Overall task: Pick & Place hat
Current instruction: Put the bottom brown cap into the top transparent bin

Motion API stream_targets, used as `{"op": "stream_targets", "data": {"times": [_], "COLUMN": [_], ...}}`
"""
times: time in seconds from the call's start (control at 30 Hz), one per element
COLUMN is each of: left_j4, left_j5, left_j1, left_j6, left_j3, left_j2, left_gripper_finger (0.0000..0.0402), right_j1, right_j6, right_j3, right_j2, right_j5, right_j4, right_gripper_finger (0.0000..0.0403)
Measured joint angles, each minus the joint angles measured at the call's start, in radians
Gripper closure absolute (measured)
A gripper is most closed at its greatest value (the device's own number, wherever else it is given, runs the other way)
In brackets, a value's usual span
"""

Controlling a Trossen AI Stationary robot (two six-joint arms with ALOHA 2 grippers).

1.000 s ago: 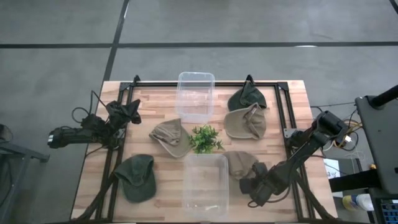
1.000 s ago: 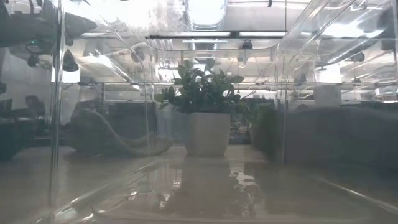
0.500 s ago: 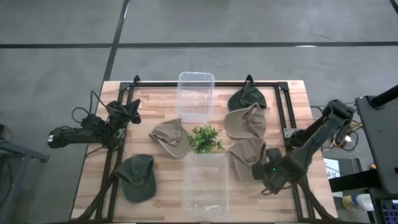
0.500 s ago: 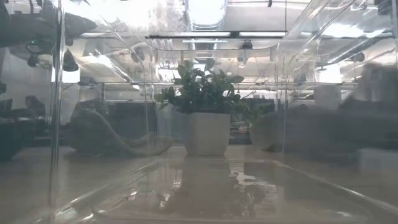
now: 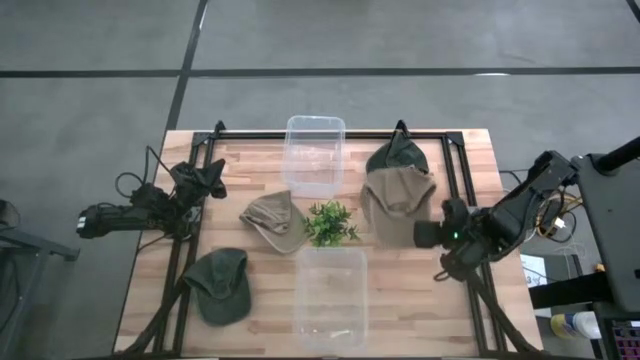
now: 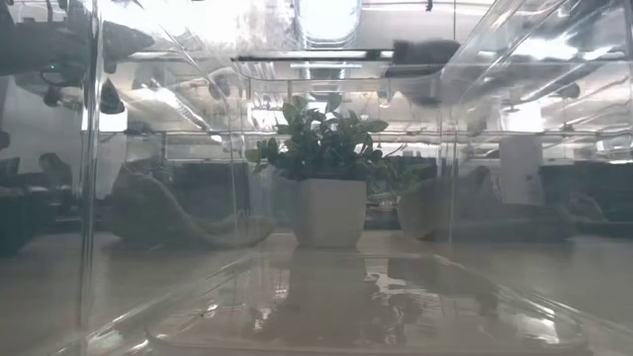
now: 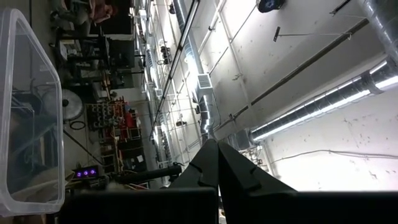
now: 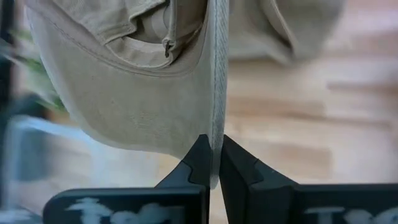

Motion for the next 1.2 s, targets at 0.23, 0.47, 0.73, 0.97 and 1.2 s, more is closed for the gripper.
{"op": "stream_targets", "data": {"times": [0.23, 0.47, 0.73, 0.97, 1.2], "left_j4": [0.000, 0.000, 0.000, 0.000, -0.001], "left_j5": [0.000, 0.000, 0.000, 0.001, -0.001], "left_j1": [0.000, 0.000, 0.000, 0.000, 0.000], "left_j6": [0.000, 0.000, 0.001, 0.001, 0.001], "left_j3": [0.000, 0.000, 0.000, 0.000, 0.000], "left_j2": [0.000, 0.000, 0.000, 0.000, 0.000], "left_gripper_finger": [0.0401, 0.0401, 0.0401, 0.0401, 0.0401], "right_j1": [-0.164, -0.405, -0.698, -0.862, -0.951], "right_j6": [-0.219, -0.629, -1.012, -1.110, -1.091], "right_j3": [0.137, 0.221, 0.217, 0.216, 0.224], "right_j2": [-0.003, -0.003, 0.033, 0.165, 0.336], "right_j5": [0.205, 0.266, 0.115, -0.072, -0.267], "right_j4": [0.033, 0.274, 0.635, 0.798, 0.899], "right_gripper_finger": [0.0392, 0.0391, 0.0390, 0.0390, 0.0390]}}
